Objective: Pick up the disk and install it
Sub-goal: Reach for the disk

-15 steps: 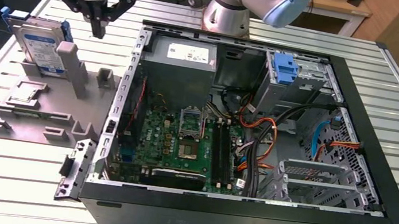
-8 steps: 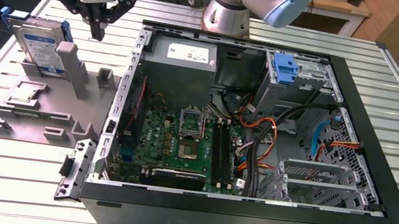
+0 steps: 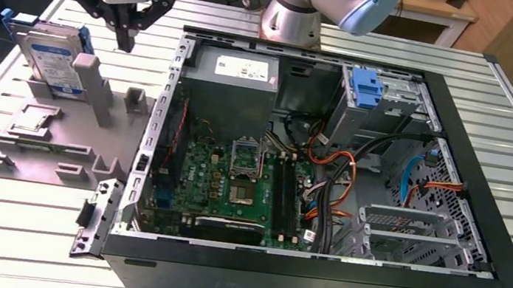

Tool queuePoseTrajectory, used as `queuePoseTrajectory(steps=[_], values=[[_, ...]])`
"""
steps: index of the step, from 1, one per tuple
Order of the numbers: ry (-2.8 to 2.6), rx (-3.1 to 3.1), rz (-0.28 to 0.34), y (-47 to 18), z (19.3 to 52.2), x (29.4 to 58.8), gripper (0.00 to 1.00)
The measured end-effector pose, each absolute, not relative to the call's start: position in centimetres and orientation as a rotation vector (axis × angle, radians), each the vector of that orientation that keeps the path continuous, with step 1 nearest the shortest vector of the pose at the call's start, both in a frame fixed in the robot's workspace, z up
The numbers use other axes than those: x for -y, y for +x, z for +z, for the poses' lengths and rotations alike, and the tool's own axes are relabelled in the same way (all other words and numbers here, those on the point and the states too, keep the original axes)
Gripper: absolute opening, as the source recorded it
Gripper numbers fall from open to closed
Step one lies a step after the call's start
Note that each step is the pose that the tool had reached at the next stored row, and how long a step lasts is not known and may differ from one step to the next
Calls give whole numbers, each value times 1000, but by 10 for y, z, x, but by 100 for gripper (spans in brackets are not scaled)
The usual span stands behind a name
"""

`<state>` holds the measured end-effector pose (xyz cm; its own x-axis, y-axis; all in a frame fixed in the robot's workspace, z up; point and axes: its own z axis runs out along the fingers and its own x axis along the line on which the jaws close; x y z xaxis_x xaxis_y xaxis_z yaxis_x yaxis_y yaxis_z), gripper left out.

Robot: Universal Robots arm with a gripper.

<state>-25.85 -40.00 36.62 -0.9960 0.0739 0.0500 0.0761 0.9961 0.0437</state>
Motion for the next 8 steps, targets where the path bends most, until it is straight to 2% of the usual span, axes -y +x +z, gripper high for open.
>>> queuePoseTrajectory(steps=[8], values=[[-116, 3090, -70, -273, 366, 400, 10]])
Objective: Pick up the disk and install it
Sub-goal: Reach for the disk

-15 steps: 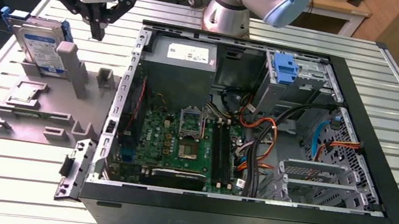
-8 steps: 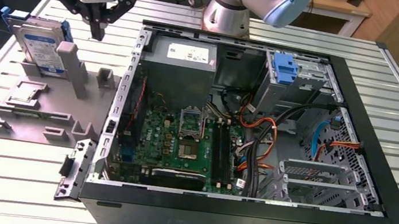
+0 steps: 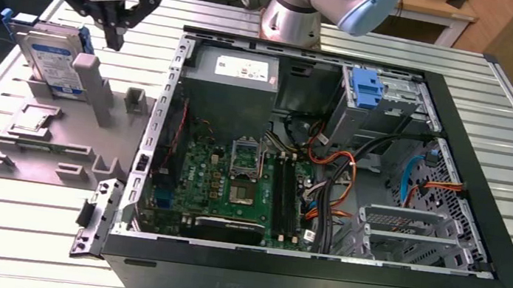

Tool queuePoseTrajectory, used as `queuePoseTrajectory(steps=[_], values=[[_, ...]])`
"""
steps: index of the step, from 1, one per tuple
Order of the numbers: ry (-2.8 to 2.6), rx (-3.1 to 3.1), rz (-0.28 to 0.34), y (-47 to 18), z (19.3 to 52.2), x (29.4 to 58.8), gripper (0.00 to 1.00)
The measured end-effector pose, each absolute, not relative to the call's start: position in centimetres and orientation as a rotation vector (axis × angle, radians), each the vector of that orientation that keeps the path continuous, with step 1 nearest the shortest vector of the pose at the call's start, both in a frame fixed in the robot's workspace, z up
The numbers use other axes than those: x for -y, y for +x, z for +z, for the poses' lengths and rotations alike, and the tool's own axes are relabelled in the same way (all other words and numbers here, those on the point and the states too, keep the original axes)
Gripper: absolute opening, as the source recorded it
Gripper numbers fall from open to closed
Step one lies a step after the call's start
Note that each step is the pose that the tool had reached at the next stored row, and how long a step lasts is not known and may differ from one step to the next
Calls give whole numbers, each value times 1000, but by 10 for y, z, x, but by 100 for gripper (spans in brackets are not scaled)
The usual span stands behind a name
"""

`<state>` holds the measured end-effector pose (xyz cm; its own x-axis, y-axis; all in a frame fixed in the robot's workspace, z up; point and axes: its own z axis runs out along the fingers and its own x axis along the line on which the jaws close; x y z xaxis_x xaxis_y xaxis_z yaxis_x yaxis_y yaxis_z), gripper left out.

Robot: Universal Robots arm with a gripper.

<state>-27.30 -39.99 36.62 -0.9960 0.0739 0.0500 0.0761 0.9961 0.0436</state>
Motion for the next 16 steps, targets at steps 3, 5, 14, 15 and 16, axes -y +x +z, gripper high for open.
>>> queuePoseTrajectory(steps=[3, 5, 14, 15, 16], values=[[-116, 3090, -70, -276, 366, 400, 10], [-116, 3090, -70, -276, 366, 400, 10], [-116, 3090, -70, -281, 366, 400, 10], [-116, 3090, -70, -282, 366, 400, 10], [-116, 3090, -70, -282, 366, 400, 10]])
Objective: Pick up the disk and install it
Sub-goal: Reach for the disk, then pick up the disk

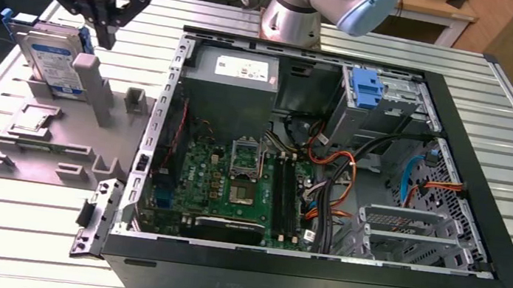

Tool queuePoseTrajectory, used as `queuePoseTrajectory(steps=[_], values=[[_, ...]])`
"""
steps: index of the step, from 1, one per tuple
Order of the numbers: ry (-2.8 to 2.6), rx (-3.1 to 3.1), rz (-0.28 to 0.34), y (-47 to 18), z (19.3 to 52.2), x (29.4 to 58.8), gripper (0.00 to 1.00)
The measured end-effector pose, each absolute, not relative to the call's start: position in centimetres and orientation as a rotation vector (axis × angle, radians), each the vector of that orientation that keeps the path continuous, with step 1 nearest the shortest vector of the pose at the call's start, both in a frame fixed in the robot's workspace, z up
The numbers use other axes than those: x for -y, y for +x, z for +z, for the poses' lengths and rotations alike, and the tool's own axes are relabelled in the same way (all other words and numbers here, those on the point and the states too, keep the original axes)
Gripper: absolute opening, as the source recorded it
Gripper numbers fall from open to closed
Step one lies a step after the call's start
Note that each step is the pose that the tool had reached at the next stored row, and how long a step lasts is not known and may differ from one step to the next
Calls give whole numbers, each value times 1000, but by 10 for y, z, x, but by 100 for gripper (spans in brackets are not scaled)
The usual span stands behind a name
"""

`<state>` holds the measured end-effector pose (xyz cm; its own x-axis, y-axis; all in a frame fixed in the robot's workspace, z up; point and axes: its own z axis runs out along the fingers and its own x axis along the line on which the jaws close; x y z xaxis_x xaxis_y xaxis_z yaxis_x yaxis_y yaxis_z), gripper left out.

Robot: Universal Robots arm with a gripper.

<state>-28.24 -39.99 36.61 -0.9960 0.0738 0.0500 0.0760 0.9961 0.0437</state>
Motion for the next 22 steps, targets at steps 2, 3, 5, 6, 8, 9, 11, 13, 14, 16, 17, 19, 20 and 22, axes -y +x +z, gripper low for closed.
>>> queuePoseTrajectory(steps=[2, 3, 5, 6, 8, 9, 11, 13, 14, 16, 17, 19, 20, 22], values=[[-116, 3090, -70, -284, 366, 400, 10], [-116, 3090, -70, -284, 366, 400, 10], [-116, 3090, -70, -286, 366, 400, 10], [-116, 3090, -70, -287, 366, 400, 10], [-116, 3090, -70, -289, 366, 400, 10], [-116, 3090, -70, -290, 366, 400, 10], [-116, 3090, -70, -292, 366, 400, 10], [-116, 3090, -70, -294, 366, 400, 10], [-116, 3090, -70, -295, 366, 400, 10], [-116, 3090, -70, -298, 366, 400, 10], [-116, 3090, -70, -299, 366, 400, 10], [-116, 3090, -70, -301, 366, 400, 10], [-116, 3090, -70, -301, 366, 400, 10], [-116, 3090, -70, -301, 366, 400, 10]])
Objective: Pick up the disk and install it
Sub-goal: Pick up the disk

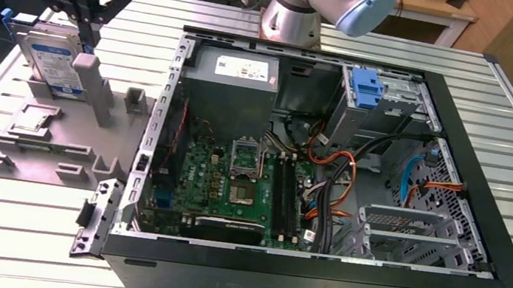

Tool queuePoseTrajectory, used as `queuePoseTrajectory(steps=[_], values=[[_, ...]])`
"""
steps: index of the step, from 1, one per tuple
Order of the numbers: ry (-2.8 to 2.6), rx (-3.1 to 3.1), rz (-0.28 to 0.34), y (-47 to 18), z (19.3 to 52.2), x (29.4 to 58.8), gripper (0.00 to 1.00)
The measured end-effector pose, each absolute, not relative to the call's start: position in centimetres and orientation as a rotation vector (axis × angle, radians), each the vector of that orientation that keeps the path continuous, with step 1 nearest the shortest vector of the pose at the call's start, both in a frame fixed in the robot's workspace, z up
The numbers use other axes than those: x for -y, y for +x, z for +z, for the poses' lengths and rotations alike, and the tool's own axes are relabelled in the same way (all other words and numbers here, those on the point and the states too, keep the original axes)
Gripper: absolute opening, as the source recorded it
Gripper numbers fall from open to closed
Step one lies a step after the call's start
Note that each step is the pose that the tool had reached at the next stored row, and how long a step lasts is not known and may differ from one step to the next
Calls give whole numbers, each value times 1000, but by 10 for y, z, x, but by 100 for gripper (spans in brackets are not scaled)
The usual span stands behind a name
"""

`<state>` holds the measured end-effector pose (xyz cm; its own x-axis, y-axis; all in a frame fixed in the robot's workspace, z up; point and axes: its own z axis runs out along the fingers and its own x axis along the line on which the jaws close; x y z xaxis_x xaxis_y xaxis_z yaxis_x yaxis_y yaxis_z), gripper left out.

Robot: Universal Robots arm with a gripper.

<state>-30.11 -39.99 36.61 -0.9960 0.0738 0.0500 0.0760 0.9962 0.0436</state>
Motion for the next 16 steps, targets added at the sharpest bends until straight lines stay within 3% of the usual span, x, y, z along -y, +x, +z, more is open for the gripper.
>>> queuePoseTrajectory(steps=[16], values=[[35, 3131, -67, -311, 365, 393, 10]])
